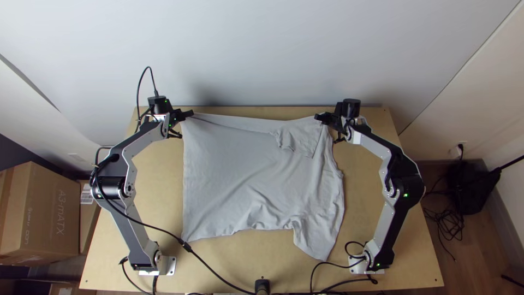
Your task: Fold the t-shirt
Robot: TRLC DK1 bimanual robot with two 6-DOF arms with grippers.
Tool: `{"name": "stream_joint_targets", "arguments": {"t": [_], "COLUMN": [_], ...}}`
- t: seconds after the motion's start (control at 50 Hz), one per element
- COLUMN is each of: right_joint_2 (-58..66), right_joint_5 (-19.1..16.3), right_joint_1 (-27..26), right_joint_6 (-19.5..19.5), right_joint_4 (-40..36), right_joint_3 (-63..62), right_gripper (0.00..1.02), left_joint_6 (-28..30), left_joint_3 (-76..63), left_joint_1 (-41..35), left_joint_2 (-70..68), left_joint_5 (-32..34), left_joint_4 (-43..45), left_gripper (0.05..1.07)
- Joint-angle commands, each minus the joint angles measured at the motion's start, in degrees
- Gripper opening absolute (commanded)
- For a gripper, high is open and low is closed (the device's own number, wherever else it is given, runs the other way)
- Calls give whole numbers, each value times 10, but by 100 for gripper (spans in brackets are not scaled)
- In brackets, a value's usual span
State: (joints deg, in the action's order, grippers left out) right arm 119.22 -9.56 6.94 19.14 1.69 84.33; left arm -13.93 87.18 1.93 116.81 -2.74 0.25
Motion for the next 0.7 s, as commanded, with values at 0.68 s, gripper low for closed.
{"name": "stream_joint_targets", "arguments": {"t": [0.68], "right_joint_2": [-40], "right_joint_5": [-19], "right_joint_1": [-25], "right_joint_6": [20], "right_joint_4": [-224], "right_joint_3": [68], "right_gripper": [2], "left_joint_6": [-14], "left_joint_3": [-86], "left_joint_1": [4], "left_joint_2": [-140], "left_joint_5": [15], "left_joint_4": [-160], "left_gripper": [8]}}
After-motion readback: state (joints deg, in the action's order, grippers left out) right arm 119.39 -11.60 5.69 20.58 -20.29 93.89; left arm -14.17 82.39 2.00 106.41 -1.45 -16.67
